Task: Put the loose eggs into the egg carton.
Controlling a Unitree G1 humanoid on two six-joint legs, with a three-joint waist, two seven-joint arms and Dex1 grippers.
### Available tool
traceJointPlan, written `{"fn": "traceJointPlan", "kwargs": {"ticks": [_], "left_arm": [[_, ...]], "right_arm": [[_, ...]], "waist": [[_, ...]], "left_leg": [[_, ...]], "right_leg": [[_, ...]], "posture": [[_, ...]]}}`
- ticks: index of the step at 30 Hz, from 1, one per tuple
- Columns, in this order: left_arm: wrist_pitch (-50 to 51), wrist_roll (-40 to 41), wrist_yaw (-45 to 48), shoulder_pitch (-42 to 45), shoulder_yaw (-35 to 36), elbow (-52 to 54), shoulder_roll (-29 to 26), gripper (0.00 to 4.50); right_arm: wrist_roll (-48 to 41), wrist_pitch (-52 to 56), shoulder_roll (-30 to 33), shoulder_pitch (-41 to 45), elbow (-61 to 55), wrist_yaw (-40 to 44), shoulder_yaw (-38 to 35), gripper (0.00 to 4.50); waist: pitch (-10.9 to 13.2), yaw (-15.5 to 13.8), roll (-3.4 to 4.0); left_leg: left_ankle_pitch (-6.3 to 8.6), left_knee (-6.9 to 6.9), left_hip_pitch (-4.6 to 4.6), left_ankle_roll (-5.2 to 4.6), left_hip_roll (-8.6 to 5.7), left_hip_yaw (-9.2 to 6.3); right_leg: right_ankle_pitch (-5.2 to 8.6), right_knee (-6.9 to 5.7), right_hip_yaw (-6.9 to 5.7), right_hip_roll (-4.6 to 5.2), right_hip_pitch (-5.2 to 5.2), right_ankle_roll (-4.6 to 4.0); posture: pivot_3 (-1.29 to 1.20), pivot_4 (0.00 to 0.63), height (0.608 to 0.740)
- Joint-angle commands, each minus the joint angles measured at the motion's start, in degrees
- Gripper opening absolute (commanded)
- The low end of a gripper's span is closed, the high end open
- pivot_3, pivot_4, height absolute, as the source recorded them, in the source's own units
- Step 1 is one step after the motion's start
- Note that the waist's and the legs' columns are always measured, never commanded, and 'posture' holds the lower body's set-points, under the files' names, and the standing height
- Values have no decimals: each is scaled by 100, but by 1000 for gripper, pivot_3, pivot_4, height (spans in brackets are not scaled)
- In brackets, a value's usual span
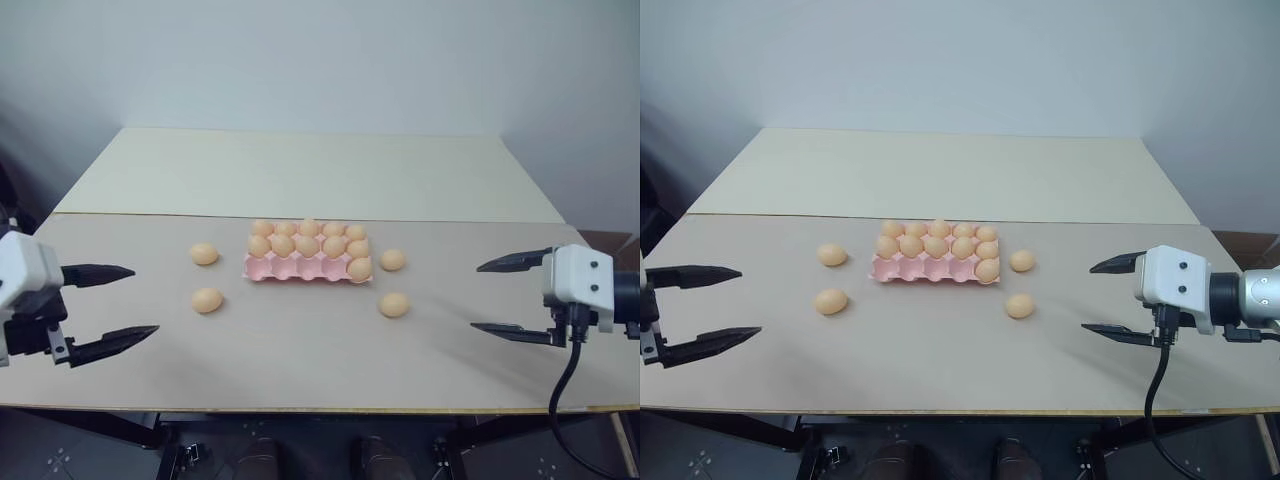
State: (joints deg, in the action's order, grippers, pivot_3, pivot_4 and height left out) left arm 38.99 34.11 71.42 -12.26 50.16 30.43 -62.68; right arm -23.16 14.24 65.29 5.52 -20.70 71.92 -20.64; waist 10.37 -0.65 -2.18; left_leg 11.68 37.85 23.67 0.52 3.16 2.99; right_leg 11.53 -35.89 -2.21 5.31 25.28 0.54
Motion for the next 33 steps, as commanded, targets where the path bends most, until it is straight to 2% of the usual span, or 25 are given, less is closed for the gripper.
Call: {"fn": "traceJointPlan", "kwargs": {"ticks": [1,13,20,25,28,33], "left_arm": [[19,13,-81,54,25,-19,-78,4456],[-70,100,-223,271,-205,-13,-34,4456],[-200,101,-212,341,-692,-54,-11,4456],[-338,100,-179,657,-1204,-312,-140,4456],[-400,58,-194,805,-1516,-352,-173,4456],[-436,78,-216,907,-1817,-272,-155,4456]], "right_arm": [[-4,-120,1,71,-62,-53,-59,4500],[32,-122,-32,145,-25,-145,53,4500],[207,-190,-202,455,0,-457,345,4500],[524,116,-533,965,-19,-871,1240,4500],[955,249,-982,1363,271,-1252,1932,4500],[1144,301,-1629,1780,680,-1374,2511,4500]], "waist": [[0,0,0],[0,-1,0],[0,1,0],[0,5,0],[-1,20,-2],[0,16,-1]], "left_leg": [[0,0,0,0,0,0],[-1,0,0,-1,0,0],[-1,0,-2,-1,0,1],[-4,0,-4,-6,1,1],[-11,0,-6,-18,1,3],[-13,0,8,-21,-1,3]], "right_leg": [[0,0,0,0,0,0],[0,0,0,0,0,0],[0,-1,1,-1,-1,0],[-1,-7,2,-4,-1,-1],[-1,-7,3,-4,-2,-1],[-2,-7,4,-5,7,-3]], "posture": [[0,150,740],[0,150,740],[0,150,740],[0,150,740],[0,150,740],[0,150,740]]}}
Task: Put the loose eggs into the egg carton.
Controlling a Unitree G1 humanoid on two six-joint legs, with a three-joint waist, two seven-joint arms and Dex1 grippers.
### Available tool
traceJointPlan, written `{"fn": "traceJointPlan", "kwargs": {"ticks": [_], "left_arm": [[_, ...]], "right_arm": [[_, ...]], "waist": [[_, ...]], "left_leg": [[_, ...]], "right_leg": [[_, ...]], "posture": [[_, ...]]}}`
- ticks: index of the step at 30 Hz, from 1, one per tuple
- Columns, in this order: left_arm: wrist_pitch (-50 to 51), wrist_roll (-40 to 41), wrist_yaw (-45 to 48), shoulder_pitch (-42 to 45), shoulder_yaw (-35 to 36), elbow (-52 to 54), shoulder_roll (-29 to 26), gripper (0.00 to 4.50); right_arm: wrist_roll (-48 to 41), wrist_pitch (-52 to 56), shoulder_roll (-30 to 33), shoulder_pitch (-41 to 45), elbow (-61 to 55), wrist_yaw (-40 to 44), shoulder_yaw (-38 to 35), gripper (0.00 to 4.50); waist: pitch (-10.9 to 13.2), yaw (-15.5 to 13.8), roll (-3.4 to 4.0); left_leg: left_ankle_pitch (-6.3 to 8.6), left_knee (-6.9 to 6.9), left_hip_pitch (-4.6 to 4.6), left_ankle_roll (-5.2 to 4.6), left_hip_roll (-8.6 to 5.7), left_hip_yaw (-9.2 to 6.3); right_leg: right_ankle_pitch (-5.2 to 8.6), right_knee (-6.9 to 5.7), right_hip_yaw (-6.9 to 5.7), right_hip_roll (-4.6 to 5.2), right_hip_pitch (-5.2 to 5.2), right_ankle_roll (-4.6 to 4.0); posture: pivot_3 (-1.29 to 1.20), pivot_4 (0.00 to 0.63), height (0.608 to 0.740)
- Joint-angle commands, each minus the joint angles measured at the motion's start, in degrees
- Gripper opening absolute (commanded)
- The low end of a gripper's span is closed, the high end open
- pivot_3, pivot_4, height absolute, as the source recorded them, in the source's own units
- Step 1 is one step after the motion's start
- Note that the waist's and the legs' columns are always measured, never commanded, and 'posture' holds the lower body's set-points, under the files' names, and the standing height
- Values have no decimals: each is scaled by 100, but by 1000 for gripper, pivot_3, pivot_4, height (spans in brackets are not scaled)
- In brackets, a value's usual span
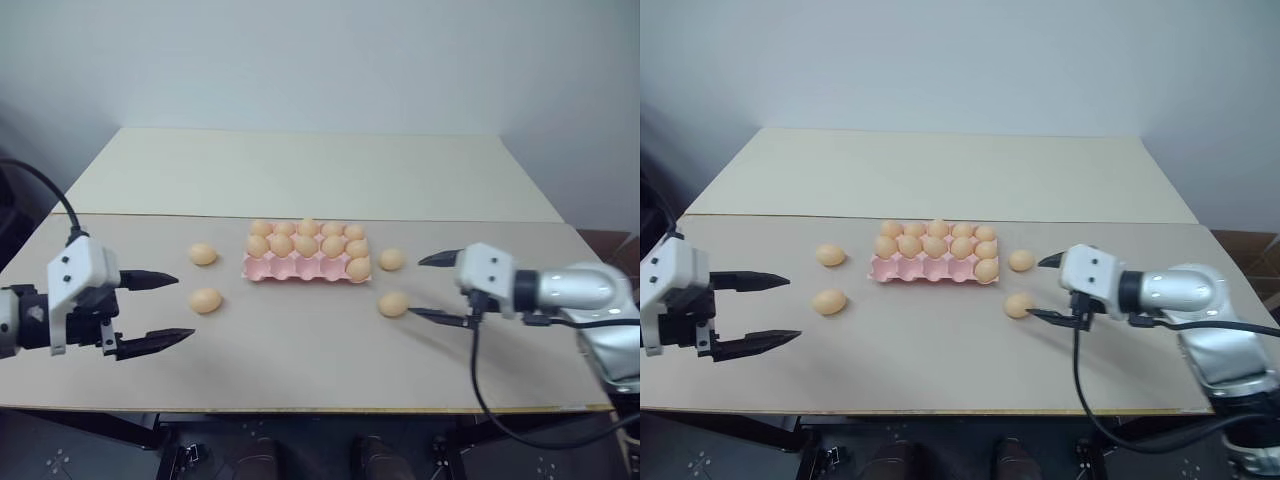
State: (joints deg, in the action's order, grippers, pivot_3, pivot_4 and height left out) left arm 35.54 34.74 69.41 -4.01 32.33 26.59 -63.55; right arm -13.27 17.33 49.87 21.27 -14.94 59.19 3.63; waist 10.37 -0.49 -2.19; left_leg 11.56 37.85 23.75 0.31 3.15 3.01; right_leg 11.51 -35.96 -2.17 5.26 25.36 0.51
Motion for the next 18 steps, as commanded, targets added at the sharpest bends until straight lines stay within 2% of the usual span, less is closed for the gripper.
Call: {"fn": "traceJointPlan", "kwargs": {"ticks": [1,5,14,18], "left_arm": [[-135,-18,-11,55,-80,156,-61,4456],[-119,38,-15,-14,-81,298,-19,4456],[-94,-45,-39,-388,196,421,46,4456],[-69,-32,-29,-451,295,426,41,4500]], "right_arm": [[281,-18,-174,271,243,-137,234,4500],[678,-102,-414,445,701,-243,616,4500],[916,-159,-906,630,1559,-341,783,4500],[973,-207,-934,615,1721,-220,817,3618]], "waist": [[0,-2,0],[0,-12,-1],[0,15,0],[0,15,0]], "left_leg": [[0,0,4,-1,-1,0],[0,0,4,-1,-4,0],[-1,0,-2,-1,-2,-1],[-1,0,-2,-1,-3,-1]], "right_leg": [[-1,0,1,-1,3,0],[-1,4,1,0,-1,1],[-1,-6,1,-3,0,0],[-1,-6,1,-3,-1,0]], "posture": [[0,150,740],[0,150,740],[0,150,740],[0,150,740]]}}
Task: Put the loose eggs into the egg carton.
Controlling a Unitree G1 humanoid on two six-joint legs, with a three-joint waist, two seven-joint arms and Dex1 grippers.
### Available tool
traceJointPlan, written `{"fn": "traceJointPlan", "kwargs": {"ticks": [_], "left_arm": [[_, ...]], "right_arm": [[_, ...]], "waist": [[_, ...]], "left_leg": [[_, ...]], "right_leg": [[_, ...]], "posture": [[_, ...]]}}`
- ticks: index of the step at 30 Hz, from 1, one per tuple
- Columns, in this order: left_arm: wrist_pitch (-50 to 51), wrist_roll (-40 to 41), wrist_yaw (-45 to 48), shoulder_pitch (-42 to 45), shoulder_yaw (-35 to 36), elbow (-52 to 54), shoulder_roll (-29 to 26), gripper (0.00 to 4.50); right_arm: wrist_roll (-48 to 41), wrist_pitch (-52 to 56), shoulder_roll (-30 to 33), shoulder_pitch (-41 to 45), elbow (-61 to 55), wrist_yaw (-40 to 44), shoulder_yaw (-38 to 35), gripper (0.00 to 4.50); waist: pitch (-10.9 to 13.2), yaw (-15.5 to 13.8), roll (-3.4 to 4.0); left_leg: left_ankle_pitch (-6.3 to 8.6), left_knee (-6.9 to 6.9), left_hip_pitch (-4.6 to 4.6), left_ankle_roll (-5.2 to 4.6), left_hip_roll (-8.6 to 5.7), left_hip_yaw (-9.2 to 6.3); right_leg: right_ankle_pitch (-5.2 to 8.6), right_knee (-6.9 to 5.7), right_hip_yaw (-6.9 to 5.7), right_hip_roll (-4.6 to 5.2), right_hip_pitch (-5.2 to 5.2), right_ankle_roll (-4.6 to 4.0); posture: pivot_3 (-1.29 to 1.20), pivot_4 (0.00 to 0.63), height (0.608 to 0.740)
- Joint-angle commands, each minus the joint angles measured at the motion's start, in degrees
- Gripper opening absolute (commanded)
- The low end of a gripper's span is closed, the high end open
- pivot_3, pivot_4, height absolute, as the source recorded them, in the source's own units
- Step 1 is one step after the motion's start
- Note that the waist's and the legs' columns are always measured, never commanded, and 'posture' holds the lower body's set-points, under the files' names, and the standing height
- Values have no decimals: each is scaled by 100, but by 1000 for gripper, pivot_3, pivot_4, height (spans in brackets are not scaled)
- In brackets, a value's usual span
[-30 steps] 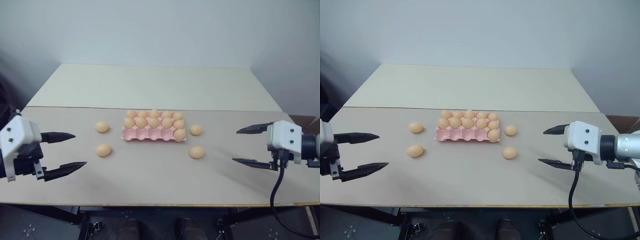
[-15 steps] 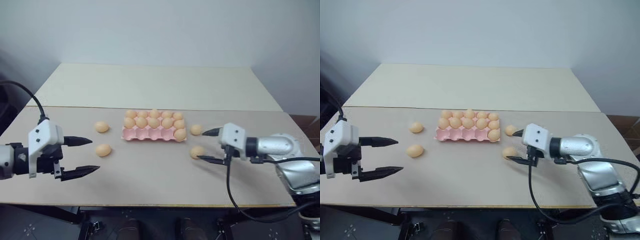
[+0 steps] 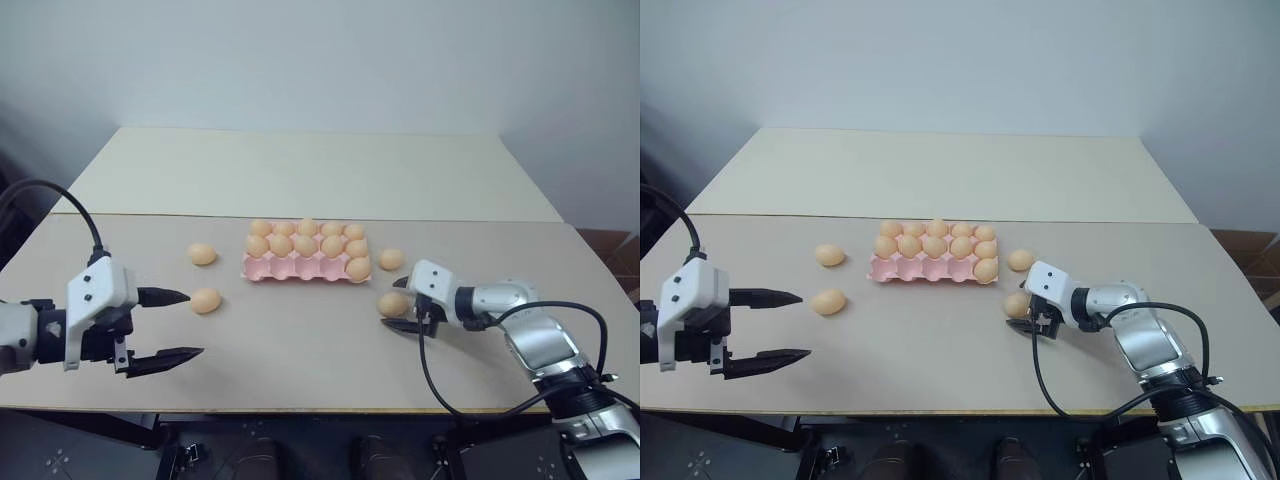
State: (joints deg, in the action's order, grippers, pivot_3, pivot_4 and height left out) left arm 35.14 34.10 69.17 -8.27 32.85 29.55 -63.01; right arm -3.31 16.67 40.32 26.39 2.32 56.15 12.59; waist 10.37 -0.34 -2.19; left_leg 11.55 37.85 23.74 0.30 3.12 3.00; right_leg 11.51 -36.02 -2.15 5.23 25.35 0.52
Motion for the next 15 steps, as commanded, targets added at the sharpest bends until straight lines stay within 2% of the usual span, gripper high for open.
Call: {"fn": "traceJointPlan", "kwargs": {"ticks": [1,4,10,15], "left_arm": [[-33,23,-10,-39,261,131,-12,4500],[-27,33,-35,-45,300,131,-18,4500],[-72,-12,-44,-30,289,57,-35,4500],[-129,-71,-22,22,256,-50,-77,4500]], "right_arm": [[-47,-135,7,84,-20,101,-97,3238],[56,-146,-54,69,-64,-70,-126,2273],[152,-248,-52,155,-312,-178,-184,2273],[164,-403,-456,814,-254,-430,-169,2273]], "waist": [[0,0,0],[0,-1,0],[0,-1,0],[0,77,0]], "left_leg": [[0,0,0,0,0,0],[0,0,0,0,0,-1],[0,0,0,0,0,0],[0,0,0,0,2,1]], "right_leg": [[0,0,0,1,-1,0],[0,1,0,0,-1,0],[0,0,0,0,0,0],[-2,-3,1,-2,4,-1]], "posture": [[0,150,740],[0,150,740],[0,150,740],[0,150,740]]}}
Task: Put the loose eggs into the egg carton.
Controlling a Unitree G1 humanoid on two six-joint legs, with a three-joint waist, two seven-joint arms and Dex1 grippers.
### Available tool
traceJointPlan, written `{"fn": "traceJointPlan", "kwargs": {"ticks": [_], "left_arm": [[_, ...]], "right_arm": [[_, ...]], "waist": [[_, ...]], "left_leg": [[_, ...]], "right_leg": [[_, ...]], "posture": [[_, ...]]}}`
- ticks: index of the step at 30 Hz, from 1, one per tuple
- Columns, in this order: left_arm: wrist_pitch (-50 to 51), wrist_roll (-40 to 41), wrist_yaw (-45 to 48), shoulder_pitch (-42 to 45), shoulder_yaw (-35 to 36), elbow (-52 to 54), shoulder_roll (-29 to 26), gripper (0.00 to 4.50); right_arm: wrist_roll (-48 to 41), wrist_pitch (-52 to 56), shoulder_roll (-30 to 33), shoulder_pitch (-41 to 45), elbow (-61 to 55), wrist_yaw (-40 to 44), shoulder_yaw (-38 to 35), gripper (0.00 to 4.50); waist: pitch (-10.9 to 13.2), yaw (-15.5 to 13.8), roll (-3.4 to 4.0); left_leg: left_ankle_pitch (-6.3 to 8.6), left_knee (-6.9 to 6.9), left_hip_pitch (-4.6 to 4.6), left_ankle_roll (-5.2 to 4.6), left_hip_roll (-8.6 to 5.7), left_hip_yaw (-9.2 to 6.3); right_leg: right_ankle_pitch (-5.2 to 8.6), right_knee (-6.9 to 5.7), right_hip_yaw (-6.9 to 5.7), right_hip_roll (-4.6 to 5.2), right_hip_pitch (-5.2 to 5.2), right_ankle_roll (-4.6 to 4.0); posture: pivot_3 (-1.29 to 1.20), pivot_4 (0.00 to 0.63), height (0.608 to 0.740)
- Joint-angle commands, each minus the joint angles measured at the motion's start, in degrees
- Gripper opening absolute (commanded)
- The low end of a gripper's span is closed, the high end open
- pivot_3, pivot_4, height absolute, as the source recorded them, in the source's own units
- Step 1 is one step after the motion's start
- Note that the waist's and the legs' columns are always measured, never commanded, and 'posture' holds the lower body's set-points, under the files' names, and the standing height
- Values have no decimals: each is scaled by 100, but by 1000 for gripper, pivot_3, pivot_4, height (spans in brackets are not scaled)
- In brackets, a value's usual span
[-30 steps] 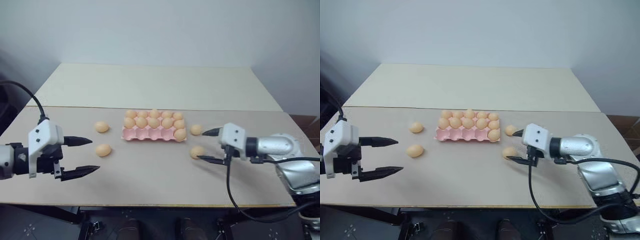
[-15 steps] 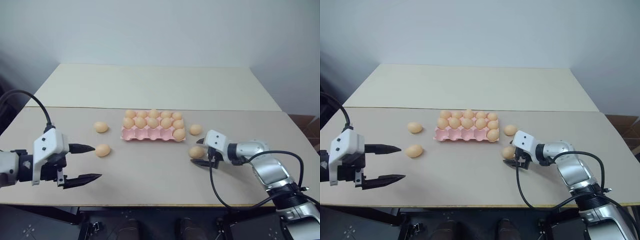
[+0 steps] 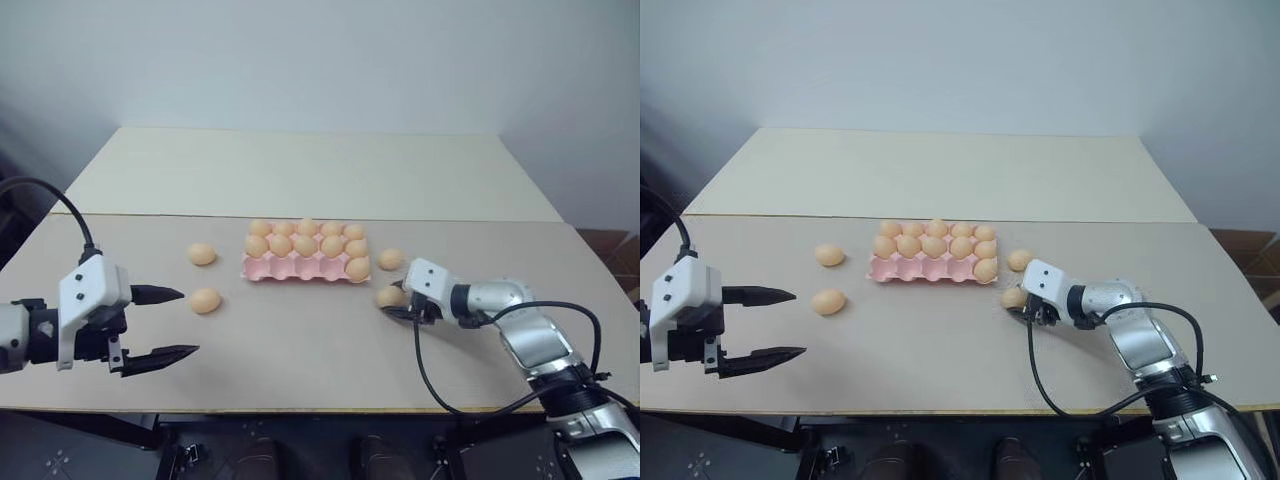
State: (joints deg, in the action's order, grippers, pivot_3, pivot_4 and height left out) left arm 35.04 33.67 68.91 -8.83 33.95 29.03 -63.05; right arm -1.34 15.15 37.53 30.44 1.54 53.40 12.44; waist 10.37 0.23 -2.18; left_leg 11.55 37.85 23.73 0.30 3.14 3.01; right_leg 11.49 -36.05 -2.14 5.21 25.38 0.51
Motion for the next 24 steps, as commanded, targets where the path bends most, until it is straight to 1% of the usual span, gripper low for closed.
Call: {"fn": "traceJointPlan", "kwargs": {"ticks": [1,5,8,13,16,19,23,24], "left_arm": [[-123,-35,4,92,135,-3,-80,4500],[-126,-57,-17,131,102,-7,-75,4500],[-84,-49,-53,132,155,72,-52,4500],[-97,-122,-64,67,237,94,-42,4500],[-97,-155,-89,10,265,142,-15,4500],[-64,-136,-131,-27,279,207,29,4500],[-61,-135,-149,-49,282,234,66,4500],[-66,-138,-151,-43,279,224,68,4500]], "right_arm": [[-16,-300,-326,599,-71,-203,-99,2273],[147,-637,-804,1044,415,-364,96,2273],[548,-1281,-1082,1272,1041,-631,334,2273],[788,-1905,-1388,1479,1678,-798,488,2273],[990,-2199,-1467,1528,1828,-866,580,2273],[1021,-2379,-1560,1529,1881,-965,548,3062],[1105,-2437,-1556,1508,1839,-948,573,4453],[1096,-2428,-1570,1504,1824,-946,558,4485]], "waist": [[0,46,0],[0,67,0],[0,48,0],[0,58,1],[1,68,1],[1,72,1],[1,72,1],[1,71,2]], "left_leg": [[0,0,-1,0,1,-1],[0,0,-5,0,12,-2],[0,0,-2,0,16,-2],[0,-1,6,0,13,0],[0,0,5,0,16,0],[0,-1,2,1,29,0],[0,0,1,1,45,0],[0,0,1,1,49,1]], "right_leg": [[0,-1,0,-2,-1,-1],[-2,-3,-1,-13,-2,-1],[-8,-1,-3,-15,-4,8],[-9,5,-3,-12,0,8],[-10,0,-3,-15,3,7],[-10,-1,-3,-27,3,5],[-13,-1,-2,-44,5,-1],[-15,0,-2,-48,6,-3]], "posture": [[0,150,740],[0,150,740],[0,150,740],[0,150,740],[0,150,740],[0,150,740],[0,150,740],[0,150,740]]}}
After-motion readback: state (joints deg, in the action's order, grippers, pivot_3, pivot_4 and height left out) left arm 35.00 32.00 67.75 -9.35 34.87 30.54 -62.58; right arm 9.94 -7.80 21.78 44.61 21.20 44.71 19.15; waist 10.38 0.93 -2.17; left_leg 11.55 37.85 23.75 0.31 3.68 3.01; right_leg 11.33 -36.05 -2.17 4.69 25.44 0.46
